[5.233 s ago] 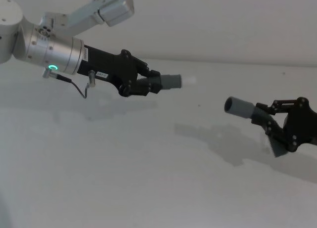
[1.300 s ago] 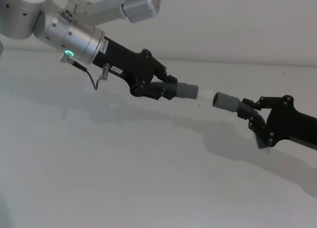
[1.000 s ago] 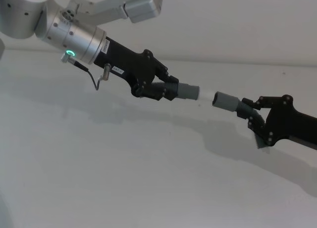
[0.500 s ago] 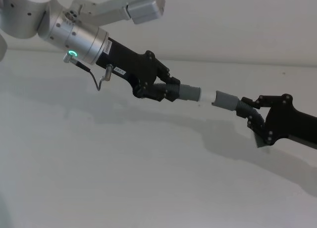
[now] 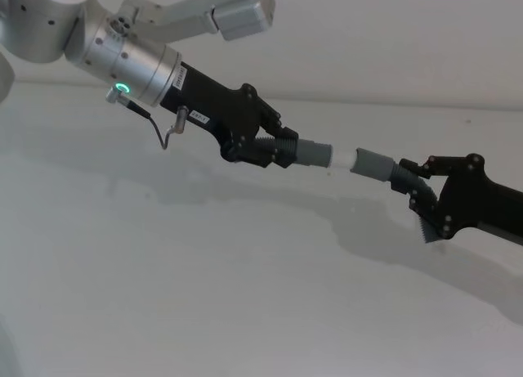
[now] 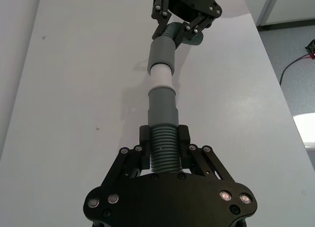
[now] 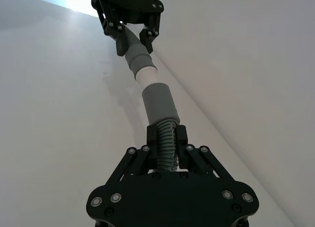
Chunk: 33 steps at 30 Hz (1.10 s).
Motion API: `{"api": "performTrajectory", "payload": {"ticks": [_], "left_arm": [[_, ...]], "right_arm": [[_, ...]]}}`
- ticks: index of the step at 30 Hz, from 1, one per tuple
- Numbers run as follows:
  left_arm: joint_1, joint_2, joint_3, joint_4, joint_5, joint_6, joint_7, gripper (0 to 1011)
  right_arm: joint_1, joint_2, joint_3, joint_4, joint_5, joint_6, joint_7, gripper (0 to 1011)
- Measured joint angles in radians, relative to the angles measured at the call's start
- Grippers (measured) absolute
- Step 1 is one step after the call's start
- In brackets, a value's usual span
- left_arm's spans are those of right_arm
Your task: Use both hands to pick up one end of the pipe from the table, align the ends, and insert them.
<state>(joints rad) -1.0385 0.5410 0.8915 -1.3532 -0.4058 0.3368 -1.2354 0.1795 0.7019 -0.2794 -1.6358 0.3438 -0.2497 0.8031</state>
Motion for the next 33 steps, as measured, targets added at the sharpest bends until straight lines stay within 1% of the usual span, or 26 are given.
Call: {"api": "performTrajectory", "payload": {"ticks": [20,33], "left_arm": [[-0.012,-0.009,0.015,-0.001,-0.01,-0.007,0.014,322],[-0.014,-0.011,0.018,-0.005,-0.014,-0.008,0.019,322]], "right_arm": [[-0.004,0.023,-0.009,-0.008,0.033,-0.027,0.015,212],[-0.006,0.031,-0.012,-0.013,0.042,-0.033,0.022,212]]}}
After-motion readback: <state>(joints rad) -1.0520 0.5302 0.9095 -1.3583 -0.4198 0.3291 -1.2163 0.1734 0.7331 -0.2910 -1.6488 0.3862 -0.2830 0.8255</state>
